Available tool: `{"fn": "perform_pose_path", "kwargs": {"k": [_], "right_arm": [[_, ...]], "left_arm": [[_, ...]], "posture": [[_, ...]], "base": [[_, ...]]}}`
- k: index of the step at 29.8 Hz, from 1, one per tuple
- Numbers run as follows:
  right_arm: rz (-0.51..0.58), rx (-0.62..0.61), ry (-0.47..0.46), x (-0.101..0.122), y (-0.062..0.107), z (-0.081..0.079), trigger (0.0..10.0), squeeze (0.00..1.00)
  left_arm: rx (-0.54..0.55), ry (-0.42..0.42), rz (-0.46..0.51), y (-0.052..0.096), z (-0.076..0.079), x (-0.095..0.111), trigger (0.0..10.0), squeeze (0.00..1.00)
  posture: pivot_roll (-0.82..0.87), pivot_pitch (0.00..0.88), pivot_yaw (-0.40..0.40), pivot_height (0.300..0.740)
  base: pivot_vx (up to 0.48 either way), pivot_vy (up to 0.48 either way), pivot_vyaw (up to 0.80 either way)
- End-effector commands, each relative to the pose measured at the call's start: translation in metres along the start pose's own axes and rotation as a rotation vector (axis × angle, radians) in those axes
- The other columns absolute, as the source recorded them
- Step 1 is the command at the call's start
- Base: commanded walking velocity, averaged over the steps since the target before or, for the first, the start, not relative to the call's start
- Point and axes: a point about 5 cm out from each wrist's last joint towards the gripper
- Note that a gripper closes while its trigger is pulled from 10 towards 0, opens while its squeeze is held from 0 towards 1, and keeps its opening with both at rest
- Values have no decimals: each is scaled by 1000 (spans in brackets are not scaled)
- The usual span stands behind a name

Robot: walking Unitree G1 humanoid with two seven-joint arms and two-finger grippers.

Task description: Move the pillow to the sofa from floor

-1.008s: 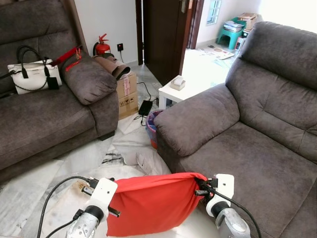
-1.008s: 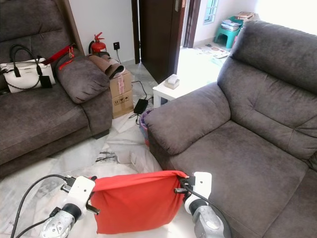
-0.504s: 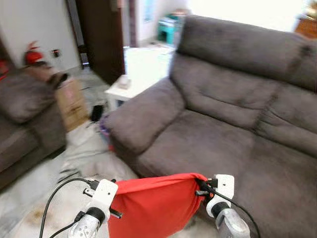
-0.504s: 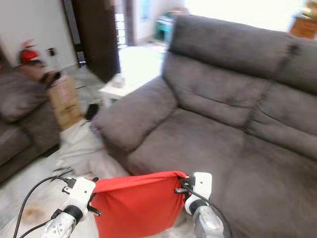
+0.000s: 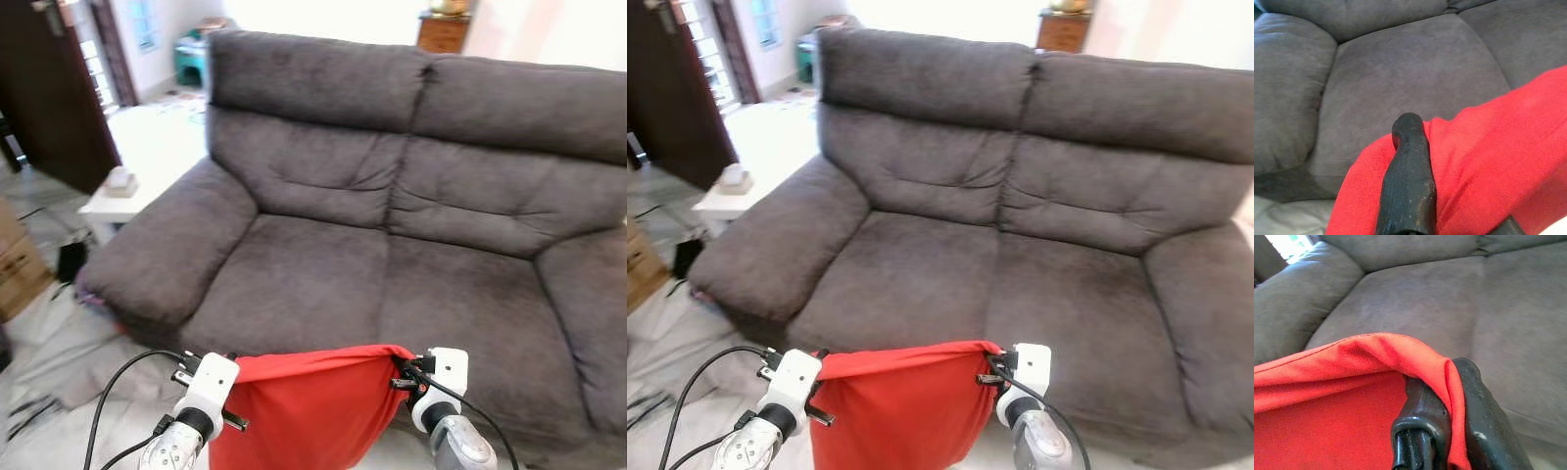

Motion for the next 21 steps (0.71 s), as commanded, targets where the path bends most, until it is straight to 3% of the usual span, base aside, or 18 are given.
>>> {"fn": "perform_pose_path", "kwargs": {"k": [1,11,21], "right_arm": [[67,-125,-38,12,1,20,10000,0],[73,-154,-55,8,4,21,10000,0],[85,-146,-32,9,3,19,10000,0]], "left_arm": [[114,39,69,1,-30,14,10000,0],[73,32,60,-1,-28,14,10000,0],[98,24,70,-1,-29,14,10000,0]], "posture": [[174,0,48,740],[158,0,73,740],[169,0,48,740]], "base": [[0,0,-800],[0,0,-800],[0,0,-762]]}}
Point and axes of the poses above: a point about 5 cm out from each wrist's last joint towards the gripper, its own y axis pointing back from the gripper into the wrist, its own x axis along the axis of the wrist's last joint, z = x × y, and after that the axes turned 6 degrees about y, right-handed
